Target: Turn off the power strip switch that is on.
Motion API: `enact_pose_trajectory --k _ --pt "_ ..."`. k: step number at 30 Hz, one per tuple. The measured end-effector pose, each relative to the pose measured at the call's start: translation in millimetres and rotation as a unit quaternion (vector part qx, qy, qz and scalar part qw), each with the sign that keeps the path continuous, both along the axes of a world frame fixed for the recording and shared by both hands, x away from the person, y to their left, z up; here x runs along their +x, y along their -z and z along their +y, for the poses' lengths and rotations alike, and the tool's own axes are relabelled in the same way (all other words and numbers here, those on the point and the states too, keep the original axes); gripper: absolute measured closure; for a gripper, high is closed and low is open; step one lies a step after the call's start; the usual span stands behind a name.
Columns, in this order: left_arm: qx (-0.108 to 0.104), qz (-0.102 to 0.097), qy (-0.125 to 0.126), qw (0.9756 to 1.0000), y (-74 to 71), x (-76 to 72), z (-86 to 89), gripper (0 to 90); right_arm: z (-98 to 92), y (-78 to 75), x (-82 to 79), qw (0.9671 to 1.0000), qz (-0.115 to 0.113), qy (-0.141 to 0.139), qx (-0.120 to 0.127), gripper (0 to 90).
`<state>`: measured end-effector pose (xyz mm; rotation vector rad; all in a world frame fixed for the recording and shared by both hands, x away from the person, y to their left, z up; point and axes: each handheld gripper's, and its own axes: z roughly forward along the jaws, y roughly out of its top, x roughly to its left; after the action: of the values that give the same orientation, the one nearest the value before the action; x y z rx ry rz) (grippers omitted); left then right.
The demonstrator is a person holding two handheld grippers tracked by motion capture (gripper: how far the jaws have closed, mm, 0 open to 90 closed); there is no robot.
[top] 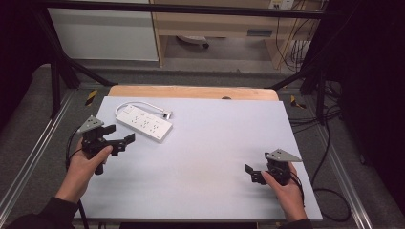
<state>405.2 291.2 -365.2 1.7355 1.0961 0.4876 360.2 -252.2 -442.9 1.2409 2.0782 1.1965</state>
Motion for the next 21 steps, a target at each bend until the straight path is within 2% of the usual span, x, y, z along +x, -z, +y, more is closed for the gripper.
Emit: enact_pose_trajectory --k 6,13,21 --pt "0.001 -0.005 -0.005 1.0 0.2 12.0 -2.0 7.1 0.3 -0.3 0.0 1.0 -0.002 -0.001 -0.001 4.7" --pt "0.011 -0.007 -0.011 0.9998 -0.1 27.3 -4.1 7.3 0.2 -0.7 -0.2 1.0 -0.002 -0.002 0.0 4.7" --pt "0.026 0.006 -0.015 0.9995 2.8 38.8 -6.5 7.4 -0.5 -0.9 -0.3 1.0 -0.002 -0.001 -0.001 4.7"
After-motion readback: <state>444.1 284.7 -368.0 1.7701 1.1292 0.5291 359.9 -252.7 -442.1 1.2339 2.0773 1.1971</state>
